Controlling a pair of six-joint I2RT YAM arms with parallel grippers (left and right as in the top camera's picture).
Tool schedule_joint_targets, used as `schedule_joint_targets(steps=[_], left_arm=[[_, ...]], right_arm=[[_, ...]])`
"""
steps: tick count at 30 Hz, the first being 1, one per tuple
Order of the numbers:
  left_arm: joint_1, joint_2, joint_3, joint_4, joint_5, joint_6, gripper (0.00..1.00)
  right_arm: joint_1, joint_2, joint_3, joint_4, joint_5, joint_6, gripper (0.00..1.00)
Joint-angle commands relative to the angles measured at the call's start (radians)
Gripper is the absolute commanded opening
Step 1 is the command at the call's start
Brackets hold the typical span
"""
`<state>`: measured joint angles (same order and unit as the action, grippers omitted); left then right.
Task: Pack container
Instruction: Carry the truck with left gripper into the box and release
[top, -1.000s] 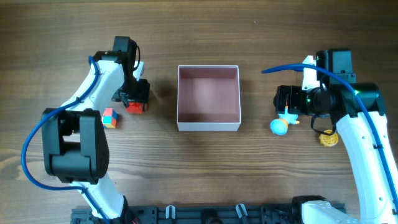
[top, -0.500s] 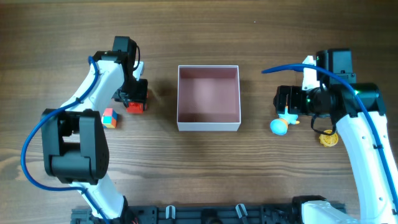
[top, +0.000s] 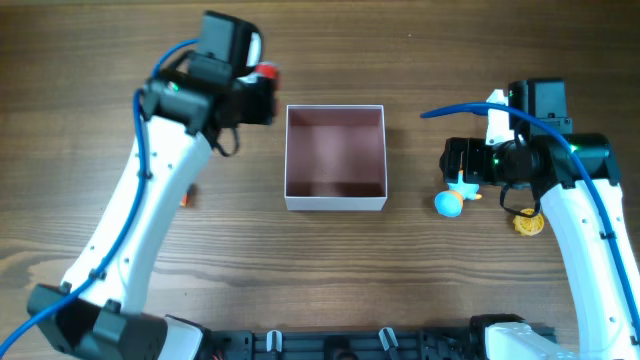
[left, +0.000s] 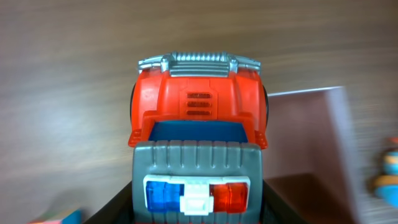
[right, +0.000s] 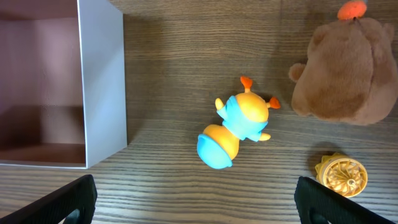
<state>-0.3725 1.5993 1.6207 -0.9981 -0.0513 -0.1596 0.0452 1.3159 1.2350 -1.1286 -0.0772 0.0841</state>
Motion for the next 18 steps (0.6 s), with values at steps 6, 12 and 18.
schedule_joint_targets(steps=[6, 12, 18], left_arm=[[-0.171, 0.172, 0.004, 0.063, 0.009, -0.089, 0.04], [-0.14, 0.344, 0.004, 0.079, 0.008, -0.088, 0.04], [-0.081, 0.438, 0.004, 0.124, -0.014, -0.088, 0.04]], right_arm=[[-0.001, 0.007, 0.026, 0.003, 0.018, -0.005, 1.0], [-0.001, 0.007, 0.026, 0.002, 0.018, -0.005, 1.0], [-0.001, 0.007, 0.026, -0.002, 0.018, -0.005, 1.0]])
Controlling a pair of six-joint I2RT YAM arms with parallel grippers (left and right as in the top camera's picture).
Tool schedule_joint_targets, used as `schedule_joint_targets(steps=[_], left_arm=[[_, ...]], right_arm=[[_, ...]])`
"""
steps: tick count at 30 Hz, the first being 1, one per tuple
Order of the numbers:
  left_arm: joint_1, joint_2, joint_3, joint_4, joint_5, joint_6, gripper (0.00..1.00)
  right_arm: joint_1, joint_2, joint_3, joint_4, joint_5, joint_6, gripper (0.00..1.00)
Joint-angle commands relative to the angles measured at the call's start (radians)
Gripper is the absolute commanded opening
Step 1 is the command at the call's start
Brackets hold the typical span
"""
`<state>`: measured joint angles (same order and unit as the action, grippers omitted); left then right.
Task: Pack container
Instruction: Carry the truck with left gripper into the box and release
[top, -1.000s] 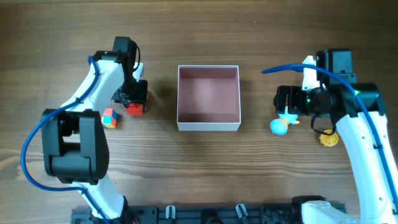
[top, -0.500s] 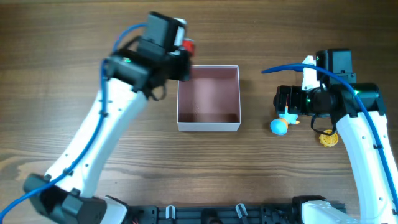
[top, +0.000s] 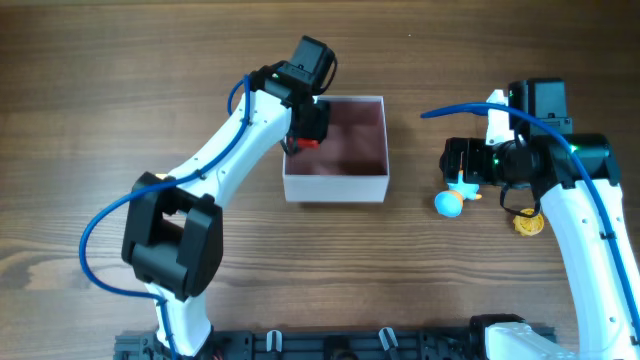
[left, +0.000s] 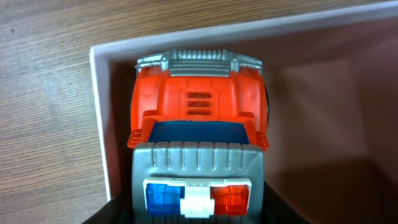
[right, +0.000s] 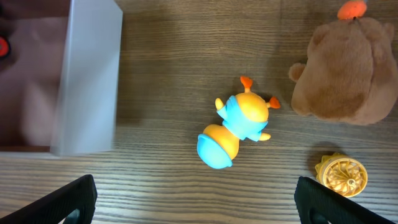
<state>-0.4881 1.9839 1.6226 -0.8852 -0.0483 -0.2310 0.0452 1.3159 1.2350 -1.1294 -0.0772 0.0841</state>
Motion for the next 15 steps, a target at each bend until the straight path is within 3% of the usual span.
schedule_joint_targets(steps=[1, 5, 13, 15], left_arm=[[0.043, 0.057, 0.002, 0.018, -0.017, -0.016, 0.06], [0.041, 0.057, 0.002, 0.002, -0.017, -0.016, 0.06], [0.04, 0.057, 0.002, 0.002, -0.017, -0.016, 0.64], [0.04, 0.057, 0.002, 0.002, -0.017, -0.016, 0.73]], right_arm=[[-0.001, 0.007, 0.026, -0.001, 0.018, -0.005, 1.0], [-0.001, 0.007, 0.026, -0.001, 0.018, -0.005, 1.0], [-0.001, 0.007, 0.026, -0.005, 0.018, -0.006, 1.0], [-0.001, 0.007, 0.026, -0.005, 0.018, -0.006, 1.0]])
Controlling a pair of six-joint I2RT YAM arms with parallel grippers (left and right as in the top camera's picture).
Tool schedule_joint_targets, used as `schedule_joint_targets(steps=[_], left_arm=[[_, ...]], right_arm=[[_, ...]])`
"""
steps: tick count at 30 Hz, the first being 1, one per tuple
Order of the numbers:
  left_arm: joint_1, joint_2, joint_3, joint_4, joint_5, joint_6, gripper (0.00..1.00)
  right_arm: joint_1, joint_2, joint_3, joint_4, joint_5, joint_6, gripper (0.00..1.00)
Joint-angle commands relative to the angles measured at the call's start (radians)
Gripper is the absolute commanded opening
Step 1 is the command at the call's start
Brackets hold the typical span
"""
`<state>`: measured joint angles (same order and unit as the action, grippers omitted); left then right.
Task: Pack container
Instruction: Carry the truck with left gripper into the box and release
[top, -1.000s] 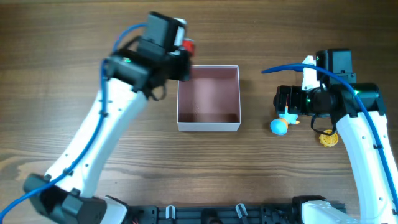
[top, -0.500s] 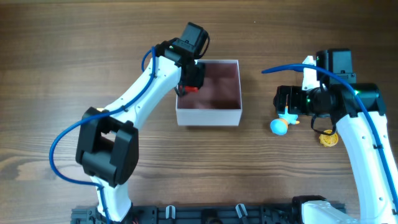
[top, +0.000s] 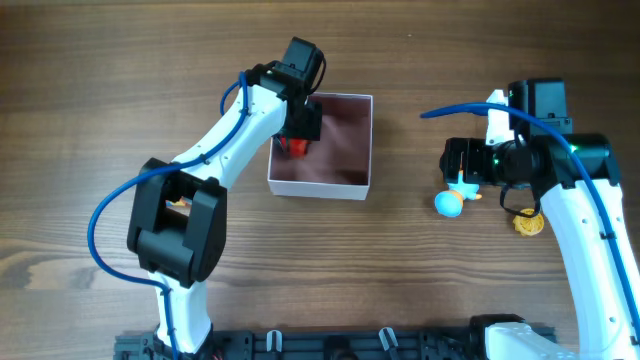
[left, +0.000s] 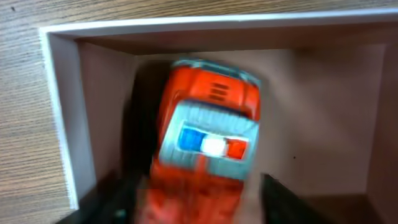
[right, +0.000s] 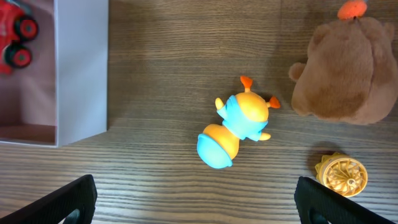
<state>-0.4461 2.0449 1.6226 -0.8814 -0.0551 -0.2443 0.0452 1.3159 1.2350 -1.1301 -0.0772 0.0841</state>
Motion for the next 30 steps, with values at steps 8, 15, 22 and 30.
schedule_joint_targets(steps=[8, 15, 22, 30], left_arm=[[-0.004, -0.005, 0.002, -0.017, -0.01, -0.003, 0.64], [-0.097, -0.134, 0.003, -0.008, -0.241, 0.005, 0.76], [-0.119, -0.117, 0.0, 0.0, -0.084, 0.053, 0.23], [-0.119, 0.002, 0.0, 0.035, -0.057, 0.141, 0.04]], right_arm=[[-0.001, 0.007, 0.026, -0.003, 0.018, -0.006, 1.0], [-0.001, 0.007, 0.026, -0.003, 0.018, -0.006, 1.0], [-0.001, 0.007, 0.026, -0.003, 0.018, -0.006, 1.0], [-0.001, 0.007, 0.026, -0.004, 0.018, -0.005, 1.0]])
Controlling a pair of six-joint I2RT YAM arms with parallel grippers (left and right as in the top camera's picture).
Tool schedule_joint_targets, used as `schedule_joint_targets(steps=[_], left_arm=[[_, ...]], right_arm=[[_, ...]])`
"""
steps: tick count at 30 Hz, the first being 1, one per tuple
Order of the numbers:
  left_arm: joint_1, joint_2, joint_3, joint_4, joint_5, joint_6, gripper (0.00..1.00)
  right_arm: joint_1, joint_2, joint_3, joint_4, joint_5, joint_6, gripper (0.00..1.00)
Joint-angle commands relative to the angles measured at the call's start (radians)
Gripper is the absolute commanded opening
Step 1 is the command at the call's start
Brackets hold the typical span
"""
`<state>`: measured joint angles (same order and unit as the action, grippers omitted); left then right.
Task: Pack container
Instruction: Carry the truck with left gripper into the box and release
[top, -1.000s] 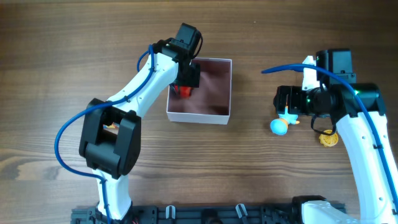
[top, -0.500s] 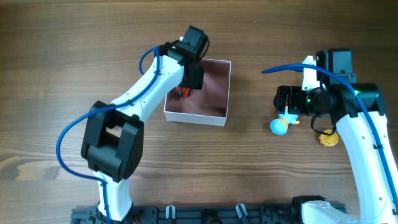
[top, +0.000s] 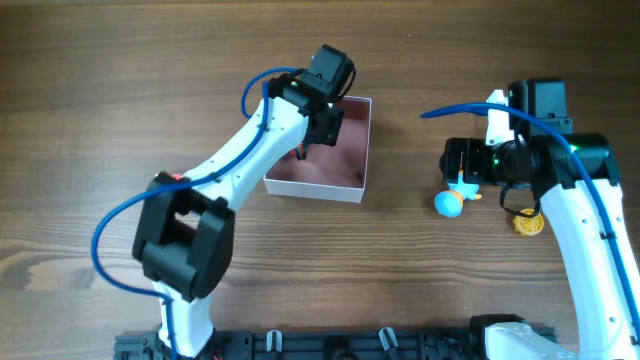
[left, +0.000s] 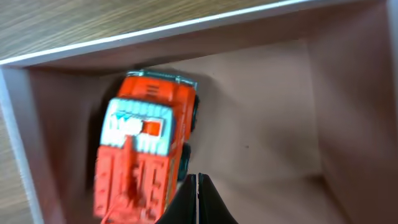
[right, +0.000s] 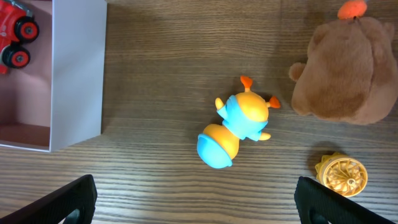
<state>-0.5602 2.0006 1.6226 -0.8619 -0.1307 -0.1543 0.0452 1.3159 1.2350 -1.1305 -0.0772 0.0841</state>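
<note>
The white box with a pink inside sits at mid table. A red toy truck with a grey roof and blue-red lights lies in its left part; its wheels show in the right wrist view. My left gripper is shut with nothing in it, hanging inside the box just right of the truck. The right gripper stands wide open above bare wood, below a blue and orange bird toy.
A brown plush bear lies right of the bird toy, and a yellow round toy lies below the bear. The box's right wall is to the left of the bird. The yellow toy also shows overhead.
The left gripper was open around the truck in the box; now it is shut, empty and further right in the box. The truck lies a little turned. The right arm is unchanged.
At first the left gripper held the truck over the table left of the box. Then it held it over the box's left side. Then the truck lay in the box, which stood shifted left, with the fingers open. Now the fingers are shut beside it.
</note>
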Motion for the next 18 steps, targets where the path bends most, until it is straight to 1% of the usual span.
schedule_joint_targets(steps=[1, 4, 11, 18], left_arm=[[-0.005, 0.053, 0.0, 0.023, 0.018, 0.068, 0.04], [-0.005, 0.066, 0.0, 0.066, 0.018, 0.082, 0.04], [-0.001, 0.124, 0.0, 0.077, 0.018, 0.125, 0.04], [0.058, 0.126, 0.0, 0.089, 0.0, 0.125, 0.04]], right_arm=[[-0.001, 0.007, 0.026, -0.003, 0.018, -0.005, 1.0], [-0.001, 0.007, 0.026, -0.003, 0.018, -0.006, 1.0], [-0.001, 0.007, 0.026, -0.004, 0.018, -0.005, 1.0], [-0.001, 0.007, 0.026, -0.007, 0.018, -0.006, 1.0]])
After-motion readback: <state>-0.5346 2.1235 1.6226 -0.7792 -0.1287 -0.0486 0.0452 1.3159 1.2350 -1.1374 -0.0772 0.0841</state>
